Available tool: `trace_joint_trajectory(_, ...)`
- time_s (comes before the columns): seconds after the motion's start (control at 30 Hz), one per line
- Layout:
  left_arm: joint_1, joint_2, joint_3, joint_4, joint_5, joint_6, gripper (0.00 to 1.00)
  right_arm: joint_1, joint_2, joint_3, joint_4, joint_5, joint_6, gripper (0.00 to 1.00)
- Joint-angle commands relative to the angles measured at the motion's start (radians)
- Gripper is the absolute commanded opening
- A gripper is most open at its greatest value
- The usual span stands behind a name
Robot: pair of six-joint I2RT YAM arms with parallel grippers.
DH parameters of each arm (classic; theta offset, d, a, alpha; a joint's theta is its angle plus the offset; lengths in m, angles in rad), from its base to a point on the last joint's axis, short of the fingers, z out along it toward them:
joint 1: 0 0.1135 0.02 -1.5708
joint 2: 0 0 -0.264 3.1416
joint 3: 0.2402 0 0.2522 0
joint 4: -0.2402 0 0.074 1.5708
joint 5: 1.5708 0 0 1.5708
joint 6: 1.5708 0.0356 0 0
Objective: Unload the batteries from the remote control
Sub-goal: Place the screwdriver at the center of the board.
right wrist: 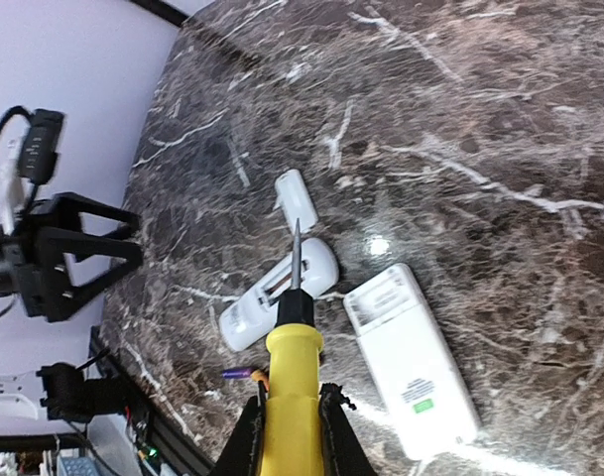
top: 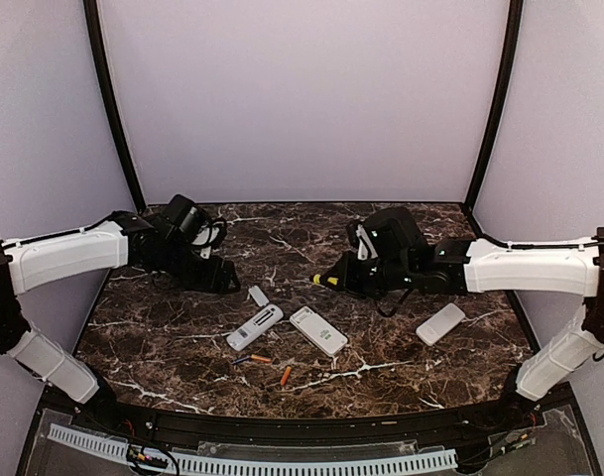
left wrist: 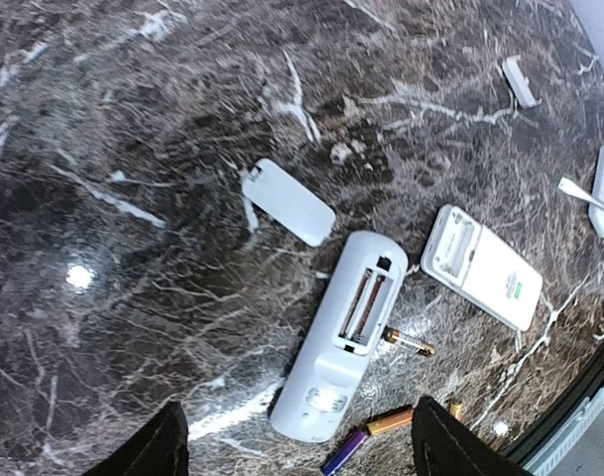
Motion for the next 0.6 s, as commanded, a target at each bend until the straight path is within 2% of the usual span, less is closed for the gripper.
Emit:
trace_joint_trajectory(0.0, 0.156, -0.085, 0.075, -0.097, 0.073, 0.086, 0.77, -0.050, -0.035, -0.041, -0.135, 0.152, -0.054, 0.00)
trace_joint_trajectory(0.1, 0.291, -0.138, 0.114, -0.098, 0.096, 0.118, 0.80, -0.094, -0.042, -0.099, -0.053, 0.107, -0.074, 0.00)
trace_joint_trajectory(0.23, 0.412, -0.180, 0.112, -0.051, 0.140, 0.123, 0.81, -0.133, 0.000, -0.100, 0.012, 0.085, -0.088, 0.00)
trace_joint_trajectory(0.37, 0.464, -0.207, 0.094, -0.016, 0.099, 0.130, 0.81, -0.137, 0.066, -0.054, 0.019, 0.119, -0.114, 0.00)
trace_joint_trajectory(0.47, 0.467, -0.244, 0.024, 0.088, 0.059, 0.122, 0.81, -0.137, 0.128, -0.021, 0.030, 0.122, -0.124, 0.00)
trace_joint_trajectory(0.57, 0.468, -0.250, -0.003, 0.121, 0.069, 0.113, 0.81, -0.138, 0.174, -0.004, 0.052, 0.122, -0.124, 0.00)
